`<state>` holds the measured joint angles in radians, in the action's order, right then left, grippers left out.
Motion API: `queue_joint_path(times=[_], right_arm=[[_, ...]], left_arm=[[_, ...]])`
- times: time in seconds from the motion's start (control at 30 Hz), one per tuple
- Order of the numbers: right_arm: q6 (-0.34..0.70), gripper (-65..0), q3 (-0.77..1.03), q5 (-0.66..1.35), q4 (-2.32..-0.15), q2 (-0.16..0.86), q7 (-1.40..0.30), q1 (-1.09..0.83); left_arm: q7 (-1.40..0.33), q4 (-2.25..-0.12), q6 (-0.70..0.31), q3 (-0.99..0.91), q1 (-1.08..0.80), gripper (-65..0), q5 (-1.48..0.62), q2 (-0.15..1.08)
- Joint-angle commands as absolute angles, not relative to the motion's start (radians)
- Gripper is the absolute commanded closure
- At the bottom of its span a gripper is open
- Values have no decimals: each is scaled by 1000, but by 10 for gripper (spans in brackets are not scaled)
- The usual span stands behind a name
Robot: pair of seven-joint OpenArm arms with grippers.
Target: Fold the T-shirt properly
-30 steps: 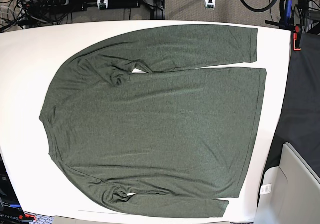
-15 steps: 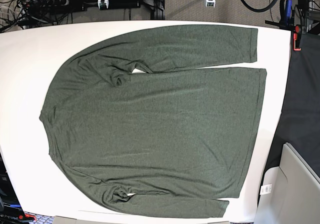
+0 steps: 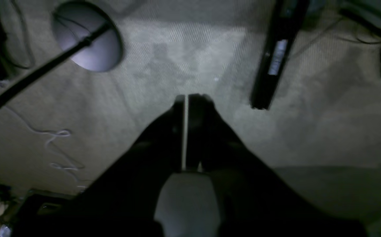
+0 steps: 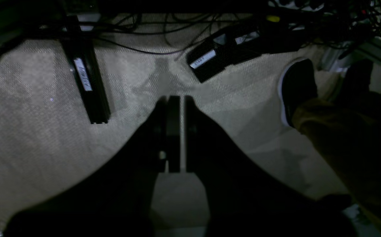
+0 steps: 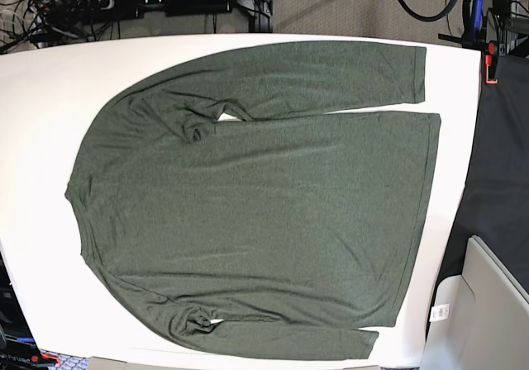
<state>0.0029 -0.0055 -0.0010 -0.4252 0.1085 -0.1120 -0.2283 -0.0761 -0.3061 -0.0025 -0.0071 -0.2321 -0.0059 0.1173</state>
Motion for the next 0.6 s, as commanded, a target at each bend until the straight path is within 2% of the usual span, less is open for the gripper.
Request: queue_joint_path(times=[0.0,0.27,0.57], right_arm=[[5,-2,-7,1,-452,116,-107,-257],[5,0,-7,1,-628,177,-114,-392],[5,0,1,7,-958,245,-114,-579]], left_arm=[[-76,-329,-1,-10,-260,0,-2,124],[-77,-496,-1,-12,-392,0,-12,156],[-88,-786,-1,-12,-585,0,-222,229]])
